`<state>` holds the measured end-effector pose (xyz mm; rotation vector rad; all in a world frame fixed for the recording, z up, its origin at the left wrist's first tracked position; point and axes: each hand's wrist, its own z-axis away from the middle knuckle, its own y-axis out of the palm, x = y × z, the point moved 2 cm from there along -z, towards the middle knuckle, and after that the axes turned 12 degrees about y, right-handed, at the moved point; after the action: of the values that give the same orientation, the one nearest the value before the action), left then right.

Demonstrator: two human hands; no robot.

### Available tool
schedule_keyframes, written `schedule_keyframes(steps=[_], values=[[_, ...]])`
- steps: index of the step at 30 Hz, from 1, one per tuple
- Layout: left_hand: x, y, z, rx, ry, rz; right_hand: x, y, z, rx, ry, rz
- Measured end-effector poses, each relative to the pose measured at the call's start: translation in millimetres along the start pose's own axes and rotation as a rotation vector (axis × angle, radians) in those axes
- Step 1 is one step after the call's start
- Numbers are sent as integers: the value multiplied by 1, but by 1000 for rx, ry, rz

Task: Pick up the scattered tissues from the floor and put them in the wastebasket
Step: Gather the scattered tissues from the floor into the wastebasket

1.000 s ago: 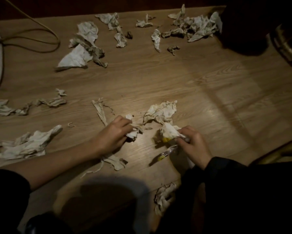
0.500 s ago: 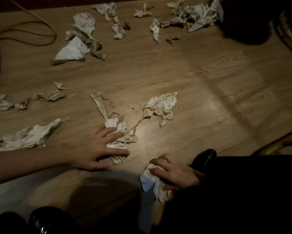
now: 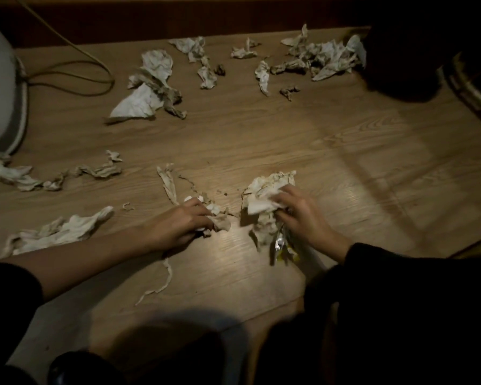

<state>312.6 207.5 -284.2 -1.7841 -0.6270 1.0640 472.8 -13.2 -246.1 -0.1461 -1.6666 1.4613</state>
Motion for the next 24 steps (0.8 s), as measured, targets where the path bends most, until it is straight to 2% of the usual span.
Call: schedule_keyframes(steps=[3,7,8,10,13,16,20,24], values=[[13,-18,-12,-155,-192,39,-6,-12,-24,-95,84,-45],[31,-44,-26,-314,-320,44,-15,8,-43,242,257,230],[34,-50,-26,-319,-333,30,-13,17,-43,270,257,301],[40,-55,-20,-259,-364,-13,-3,32,-39,200,206,336],[48,-50,-1,-116,-408,-31,12,47,-31,57,62,209],[55,-36,11,-37,-482,-27,17,51,-35,41,-44,98],[51,-28,-3,-86,-560,-18,21,44,-75,94,-80,-11],[64,-46,-2,-168,-684,-105,39,33,-130,88,27,-117]])
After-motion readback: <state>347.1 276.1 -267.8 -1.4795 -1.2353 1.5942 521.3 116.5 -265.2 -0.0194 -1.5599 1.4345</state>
